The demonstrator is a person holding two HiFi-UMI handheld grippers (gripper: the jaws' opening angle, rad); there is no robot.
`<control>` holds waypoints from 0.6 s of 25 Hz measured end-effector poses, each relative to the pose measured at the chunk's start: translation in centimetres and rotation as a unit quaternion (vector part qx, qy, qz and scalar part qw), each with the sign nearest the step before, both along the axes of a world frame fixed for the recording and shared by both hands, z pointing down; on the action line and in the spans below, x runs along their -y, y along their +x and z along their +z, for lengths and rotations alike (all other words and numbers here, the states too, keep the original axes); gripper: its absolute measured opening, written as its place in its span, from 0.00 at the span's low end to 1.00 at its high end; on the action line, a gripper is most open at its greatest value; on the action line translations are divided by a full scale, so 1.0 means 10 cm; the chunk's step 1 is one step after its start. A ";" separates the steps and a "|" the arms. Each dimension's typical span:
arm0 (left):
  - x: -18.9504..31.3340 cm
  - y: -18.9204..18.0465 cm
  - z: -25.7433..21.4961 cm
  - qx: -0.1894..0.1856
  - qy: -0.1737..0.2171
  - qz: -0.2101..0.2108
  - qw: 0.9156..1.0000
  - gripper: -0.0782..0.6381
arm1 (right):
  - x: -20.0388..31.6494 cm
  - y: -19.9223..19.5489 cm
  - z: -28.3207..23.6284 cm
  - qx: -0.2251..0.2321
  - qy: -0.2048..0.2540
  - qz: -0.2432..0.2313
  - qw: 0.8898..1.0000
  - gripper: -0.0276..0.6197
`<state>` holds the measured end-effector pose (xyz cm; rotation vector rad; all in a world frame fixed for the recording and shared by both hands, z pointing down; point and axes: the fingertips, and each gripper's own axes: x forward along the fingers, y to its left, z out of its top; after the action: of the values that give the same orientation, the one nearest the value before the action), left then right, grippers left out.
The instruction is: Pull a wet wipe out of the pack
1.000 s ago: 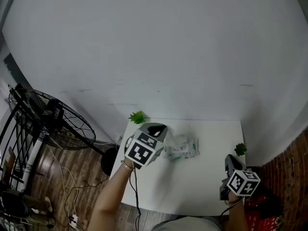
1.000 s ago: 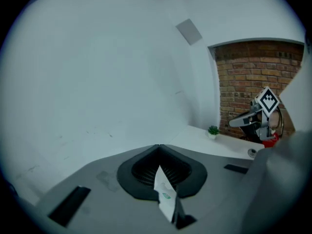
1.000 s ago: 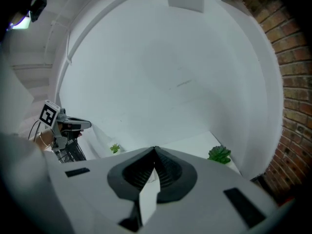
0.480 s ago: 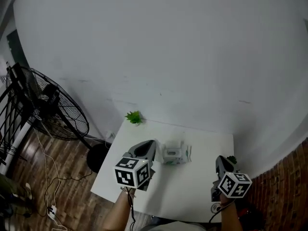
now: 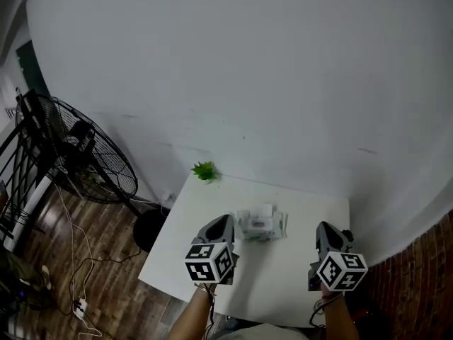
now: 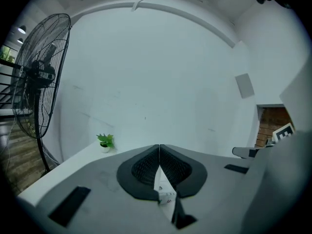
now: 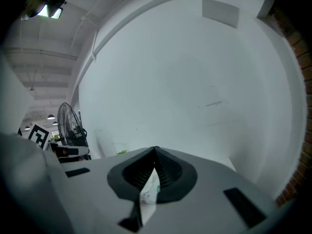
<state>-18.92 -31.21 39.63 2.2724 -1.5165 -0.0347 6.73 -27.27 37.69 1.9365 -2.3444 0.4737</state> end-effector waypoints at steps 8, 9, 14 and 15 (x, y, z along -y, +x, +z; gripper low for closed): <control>0.08 0.04 -0.06 0.001 0.004 0.007 1.000 0.13 | 0.03 0.08 -0.05 -0.038 0.013 0.014 0.999 0.04; 0.08 0.06 -0.06 0.002 0.004 0.011 1.000 0.13 | 0.04 0.10 -0.04 -0.038 0.013 0.016 0.999 0.04; 0.10 0.13 -0.09 0.003 0.007 0.024 1.000 0.13 | 0.06 0.13 -0.01 -0.038 0.010 0.022 0.999 0.04; 0.11 0.14 -0.10 0.003 0.007 0.025 1.000 0.13 | 0.06 0.14 -0.01 -0.039 0.009 0.024 0.999 0.04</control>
<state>-17.55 -32.28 38.61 2.3229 -1.4651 -0.0256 8.12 -27.90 37.58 1.9841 -2.2680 0.3726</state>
